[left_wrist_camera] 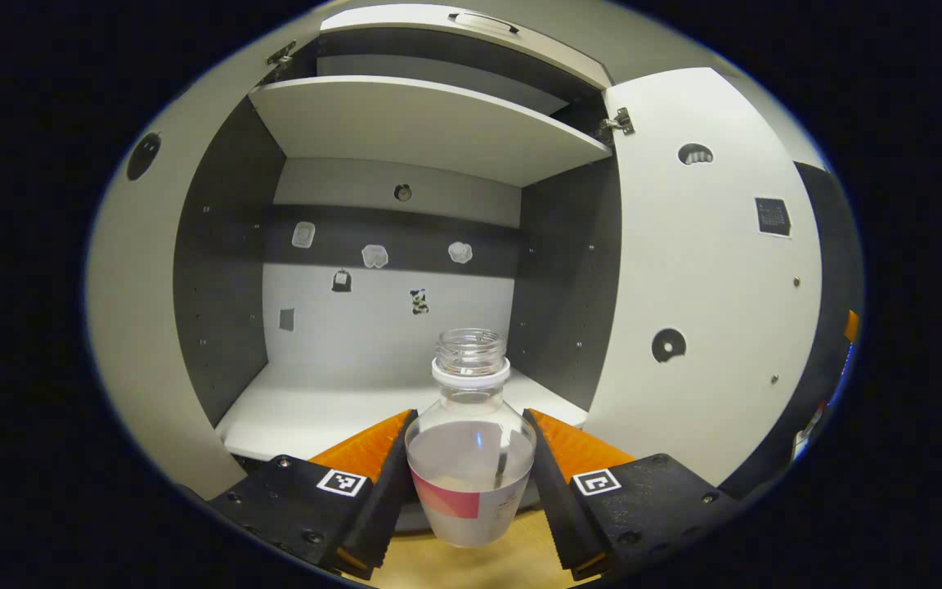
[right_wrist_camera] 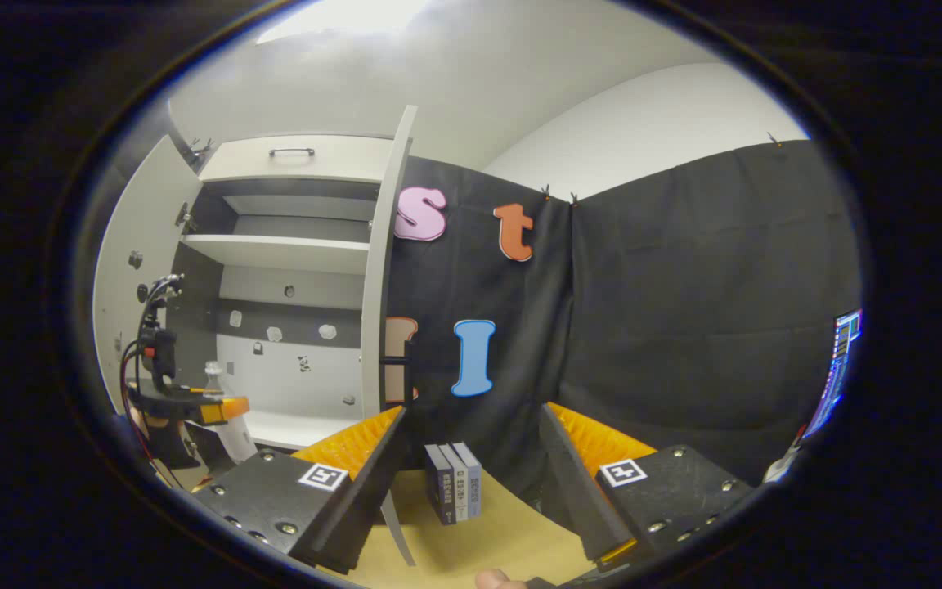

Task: Grasp the bottle in the cabinet with the left hand and place it on the coaster, then close the right door with the right hand and the left door with the left hand.

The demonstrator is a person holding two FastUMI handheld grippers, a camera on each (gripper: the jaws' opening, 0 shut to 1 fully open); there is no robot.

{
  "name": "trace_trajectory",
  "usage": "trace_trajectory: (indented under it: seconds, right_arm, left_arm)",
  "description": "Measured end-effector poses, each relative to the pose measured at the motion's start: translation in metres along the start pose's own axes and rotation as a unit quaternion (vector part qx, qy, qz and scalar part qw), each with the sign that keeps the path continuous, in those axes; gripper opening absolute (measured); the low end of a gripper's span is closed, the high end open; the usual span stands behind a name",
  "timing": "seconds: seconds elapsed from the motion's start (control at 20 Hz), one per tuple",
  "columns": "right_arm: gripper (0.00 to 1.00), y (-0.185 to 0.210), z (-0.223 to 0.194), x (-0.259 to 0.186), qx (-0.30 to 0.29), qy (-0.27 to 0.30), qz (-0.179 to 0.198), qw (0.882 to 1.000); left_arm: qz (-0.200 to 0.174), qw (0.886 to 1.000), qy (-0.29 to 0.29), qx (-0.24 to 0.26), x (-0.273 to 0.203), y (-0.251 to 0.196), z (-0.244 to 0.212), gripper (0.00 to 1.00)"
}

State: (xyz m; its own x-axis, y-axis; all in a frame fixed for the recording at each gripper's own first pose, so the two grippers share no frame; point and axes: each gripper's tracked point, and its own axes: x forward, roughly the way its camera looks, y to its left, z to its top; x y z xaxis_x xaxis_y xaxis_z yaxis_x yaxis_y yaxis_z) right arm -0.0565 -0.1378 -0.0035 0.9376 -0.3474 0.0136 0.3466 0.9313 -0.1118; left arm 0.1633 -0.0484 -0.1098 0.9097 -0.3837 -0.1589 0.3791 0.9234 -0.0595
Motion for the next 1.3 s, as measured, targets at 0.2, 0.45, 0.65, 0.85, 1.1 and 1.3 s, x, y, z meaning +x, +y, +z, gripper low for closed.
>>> trace_trajectory:
  seconds: [0.2, 0.45, 0.65, 0.85, 1.1, 1.3]
  right_arm:
    - [0.96, 0.005, 0.001, 0.005, 0.001, -0.002, 0.016, 1.0]
    - [0.94, 0.005, 0.002, 0.007, -0.001, -0.006, 0.019, 1.0]
    - [0.94, 0.003, -0.004, 0.008, -0.007, 0.001, 0.016, 1.0]
    - [0.96, 0.0, -0.006, 0.008, -0.007, 0.004, 0.012, 1.0]
    - [0.94, 0.002, -0.008, 0.011, -0.011, 0.006, 0.013, 1.0]
    - [0.96, 0.007, -0.009, 0.014, -0.009, 0.007, 0.02, 1.0]
  left_arm:
    - [-0.006, 1.0, 0.013, -0.027, -0.028, -0.003, -0.046, 0.77]
    - [0.016, 0.999, 0.022, -0.037, -0.042, 0.004, -0.115, 0.77]
    - [0.019, 0.998, 0.061, -0.029, -0.053, 0.0, -0.178, 0.78]
    - [0.016, 0.99, 0.133, -0.04, -0.07, -0.009, -0.243, 0.78]
    - [0.017, 0.981, 0.189, -0.049, -0.094, -0.021, -0.295, 0.79]
    - [0.028, 0.977, 0.205, -0.061, -0.104, -0.021, -0.317, 0.79]
